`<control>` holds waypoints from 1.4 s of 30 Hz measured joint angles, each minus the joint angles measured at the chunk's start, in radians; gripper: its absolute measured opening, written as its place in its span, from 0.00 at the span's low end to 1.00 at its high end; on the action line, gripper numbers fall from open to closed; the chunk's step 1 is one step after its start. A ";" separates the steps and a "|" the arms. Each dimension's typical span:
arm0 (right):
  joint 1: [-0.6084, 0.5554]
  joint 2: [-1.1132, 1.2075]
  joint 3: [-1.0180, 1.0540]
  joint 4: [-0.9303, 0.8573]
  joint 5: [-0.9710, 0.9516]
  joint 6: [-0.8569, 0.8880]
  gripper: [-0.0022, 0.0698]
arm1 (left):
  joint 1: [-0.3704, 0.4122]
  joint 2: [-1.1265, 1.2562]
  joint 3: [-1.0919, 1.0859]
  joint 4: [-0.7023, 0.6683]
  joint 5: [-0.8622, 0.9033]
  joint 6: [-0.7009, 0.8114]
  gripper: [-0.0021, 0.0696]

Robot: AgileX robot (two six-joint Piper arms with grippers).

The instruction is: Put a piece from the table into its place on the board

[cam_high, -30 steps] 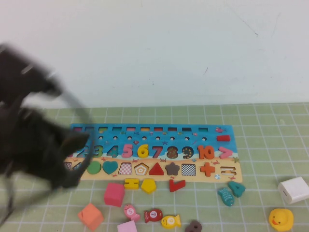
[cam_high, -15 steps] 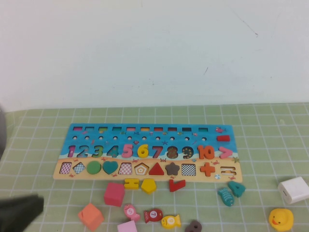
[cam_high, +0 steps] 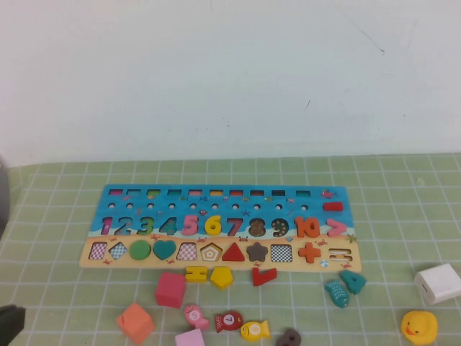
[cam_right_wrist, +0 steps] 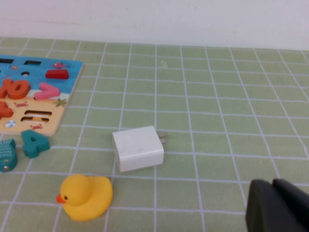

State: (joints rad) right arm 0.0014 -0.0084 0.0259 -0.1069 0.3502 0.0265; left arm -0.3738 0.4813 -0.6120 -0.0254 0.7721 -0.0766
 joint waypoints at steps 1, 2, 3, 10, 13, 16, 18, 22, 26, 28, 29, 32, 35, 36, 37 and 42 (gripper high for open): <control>0.000 0.000 0.000 0.000 0.000 0.000 0.03 | 0.000 -0.006 0.026 0.017 -0.041 -0.008 0.03; 0.000 0.000 0.000 0.000 0.000 0.000 0.03 | 0.000 -0.017 0.061 0.025 -0.098 -0.013 0.03; 0.000 0.000 0.000 0.000 0.000 0.000 0.03 | 0.004 -0.030 0.101 0.040 -0.162 -0.022 0.03; 0.000 0.000 0.000 0.000 0.000 0.000 0.03 | 0.138 -0.211 0.422 0.036 -0.610 -0.052 0.03; 0.000 0.000 0.000 0.000 0.000 0.000 0.03 | 0.218 -0.287 0.500 0.036 -0.635 -0.052 0.03; 0.000 0.000 0.000 0.000 0.000 0.000 0.03 | 0.284 -0.352 0.559 0.036 -0.627 -0.052 0.03; 0.000 0.000 0.000 0.000 0.000 0.000 0.03 | 0.328 -0.391 0.593 0.036 -0.621 -0.052 0.03; 0.000 0.000 0.000 0.000 0.000 0.000 0.03 | 0.377 -0.440 0.636 0.036 -0.611 -0.052 0.03; 0.000 0.000 0.000 0.000 0.000 0.000 0.03 | 0.378 -0.464 0.638 0.036 -0.561 -0.052 0.03; 0.000 0.000 0.000 0.000 0.000 0.000 0.03 | 0.378 -0.468 0.638 0.035 -0.522 -0.052 0.03; 0.000 0.000 0.000 0.000 0.000 0.000 0.03 | 0.378 -0.468 0.638 0.035 -0.500 -0.050 0.03; 0.000 0.000 0.000 0.000 0.000 0.000 0.03 | 0.378 -0.468 0.638 0.034 -0.463 -0.033 0.03; 0.000 0.000 0.000 0.000 0.000 0.000 0.03 | 0.378 -0.468 0.638 0.033 -0.462 -0.028 0.03; 0.000 0.000 0.000 0.000 0.000 0.000 0.03 | 0.378 -0.468 0.638 0.033 -0.462 -0.028 0.03; 0.000 0.000 0.000 0.000 0.000 0.000 0.03 | 0.378 -0.468 0.638 0.033 -0.460 -0.026 0.03; 0.000 0.000 0.000 0.000 0.000 0.000 0.03 | 0.378 -0.472 0.638 0.033 -0.460 -0.024 0.03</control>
State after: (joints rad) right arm 0.0014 -0.0084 0.0259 -0.1069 0.3502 0.0265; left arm 0.0047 0.0089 0.0261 0.0071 0.3121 -0.1007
